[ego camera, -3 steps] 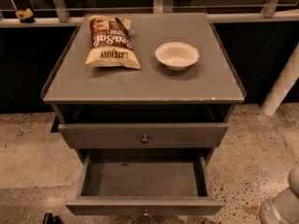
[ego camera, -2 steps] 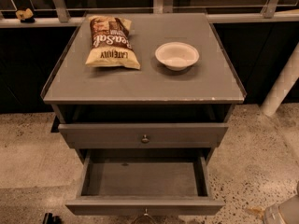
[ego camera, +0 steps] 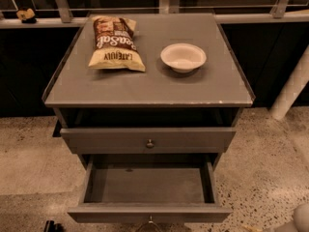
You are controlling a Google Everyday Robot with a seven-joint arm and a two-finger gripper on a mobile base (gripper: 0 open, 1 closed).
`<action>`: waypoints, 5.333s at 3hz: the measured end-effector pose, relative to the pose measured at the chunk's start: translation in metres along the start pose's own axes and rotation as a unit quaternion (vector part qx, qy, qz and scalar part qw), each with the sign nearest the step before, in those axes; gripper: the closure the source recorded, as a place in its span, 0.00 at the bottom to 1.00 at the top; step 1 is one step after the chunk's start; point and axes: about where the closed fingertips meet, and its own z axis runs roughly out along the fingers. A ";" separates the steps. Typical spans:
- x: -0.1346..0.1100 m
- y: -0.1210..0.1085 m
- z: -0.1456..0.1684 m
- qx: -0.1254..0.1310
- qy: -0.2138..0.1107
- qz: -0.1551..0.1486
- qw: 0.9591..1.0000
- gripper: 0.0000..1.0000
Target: Close middle drawer
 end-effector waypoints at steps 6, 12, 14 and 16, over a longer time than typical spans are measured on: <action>-0.055 -0.104 0.064 -0.084 -0.022 -0.001 0.996 0.00; -0.080 -0.136 0.111 0.009 0.037 0.031 0.999 0.00; -0.070 -0.206 0.143 0.104 0.038 0.130 0.985 0.00; -0.077 -0.266 0.126 0.159 -0.009 0.195 0.968 0.00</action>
Offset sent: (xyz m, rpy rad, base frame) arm 0.0327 0.0197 -0.0858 0.0187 0.1455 0.0958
